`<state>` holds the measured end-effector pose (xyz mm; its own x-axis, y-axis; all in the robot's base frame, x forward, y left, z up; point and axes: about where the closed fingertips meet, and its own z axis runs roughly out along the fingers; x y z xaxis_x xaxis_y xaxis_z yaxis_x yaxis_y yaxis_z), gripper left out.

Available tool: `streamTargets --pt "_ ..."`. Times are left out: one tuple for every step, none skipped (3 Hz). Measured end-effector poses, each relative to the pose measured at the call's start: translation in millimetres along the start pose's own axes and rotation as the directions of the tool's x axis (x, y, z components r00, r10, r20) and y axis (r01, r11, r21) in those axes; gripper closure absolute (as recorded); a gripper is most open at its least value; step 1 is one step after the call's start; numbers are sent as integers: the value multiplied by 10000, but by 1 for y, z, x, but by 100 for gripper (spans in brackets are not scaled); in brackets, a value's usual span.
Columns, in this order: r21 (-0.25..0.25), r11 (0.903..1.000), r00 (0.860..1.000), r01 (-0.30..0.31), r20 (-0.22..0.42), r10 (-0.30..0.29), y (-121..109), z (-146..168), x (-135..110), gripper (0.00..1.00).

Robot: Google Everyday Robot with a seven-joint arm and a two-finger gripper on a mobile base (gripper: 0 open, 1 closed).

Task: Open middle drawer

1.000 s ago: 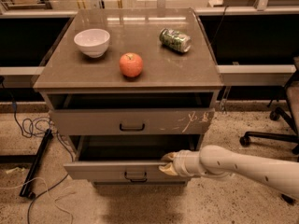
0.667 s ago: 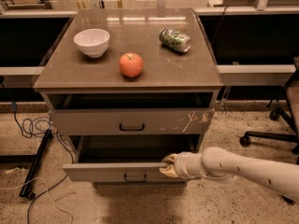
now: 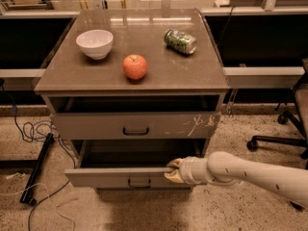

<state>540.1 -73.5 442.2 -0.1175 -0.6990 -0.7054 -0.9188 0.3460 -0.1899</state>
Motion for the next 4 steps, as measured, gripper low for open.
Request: streamTargets --pt "0 10000 10000 0 0 0 0 0 0 35" --pt "-1 10000 10000 0 0 0 0 0 0 31" --pt "-2 10000 10000 0 1 0 0 0 0 54" --pt "-101 9999 10000 -74 48 74 11 -3 7 77"
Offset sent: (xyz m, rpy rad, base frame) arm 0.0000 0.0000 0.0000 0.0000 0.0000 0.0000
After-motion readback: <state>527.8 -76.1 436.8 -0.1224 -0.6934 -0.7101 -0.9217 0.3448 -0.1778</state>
